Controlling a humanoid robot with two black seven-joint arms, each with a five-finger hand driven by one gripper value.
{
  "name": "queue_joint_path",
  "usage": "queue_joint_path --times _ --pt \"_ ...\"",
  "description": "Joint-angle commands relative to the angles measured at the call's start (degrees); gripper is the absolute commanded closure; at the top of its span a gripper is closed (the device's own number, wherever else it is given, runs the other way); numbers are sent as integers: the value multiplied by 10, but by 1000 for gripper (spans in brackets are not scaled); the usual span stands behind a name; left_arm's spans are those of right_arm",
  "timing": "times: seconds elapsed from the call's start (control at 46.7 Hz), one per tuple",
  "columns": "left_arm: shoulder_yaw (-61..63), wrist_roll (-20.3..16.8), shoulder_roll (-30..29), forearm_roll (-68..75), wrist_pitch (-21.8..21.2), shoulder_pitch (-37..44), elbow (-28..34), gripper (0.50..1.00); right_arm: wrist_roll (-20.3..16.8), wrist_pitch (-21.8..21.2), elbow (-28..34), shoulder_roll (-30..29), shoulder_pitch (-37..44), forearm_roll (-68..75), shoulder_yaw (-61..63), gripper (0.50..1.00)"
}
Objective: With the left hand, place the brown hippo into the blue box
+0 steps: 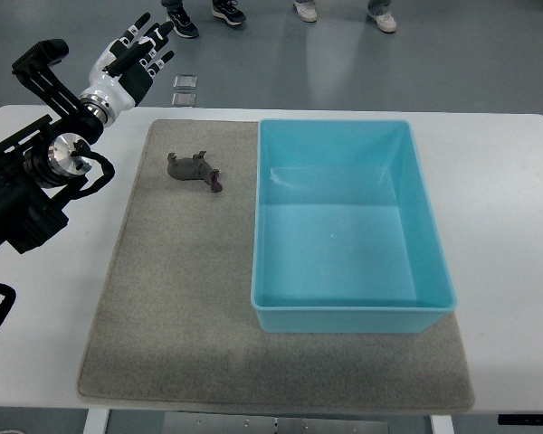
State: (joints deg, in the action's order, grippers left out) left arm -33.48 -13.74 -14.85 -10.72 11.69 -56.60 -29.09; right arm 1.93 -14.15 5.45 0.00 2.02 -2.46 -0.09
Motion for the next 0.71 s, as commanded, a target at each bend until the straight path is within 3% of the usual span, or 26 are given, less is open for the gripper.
queue_joint_path --times 0.0,0.685 --pt "1 -1 0 1 0 1 0 500 0 0 0 0 0 0 0 564" --pt "2 -3 -1 6 0 -4 0 500 0 0 0 0 0 0 0 564"
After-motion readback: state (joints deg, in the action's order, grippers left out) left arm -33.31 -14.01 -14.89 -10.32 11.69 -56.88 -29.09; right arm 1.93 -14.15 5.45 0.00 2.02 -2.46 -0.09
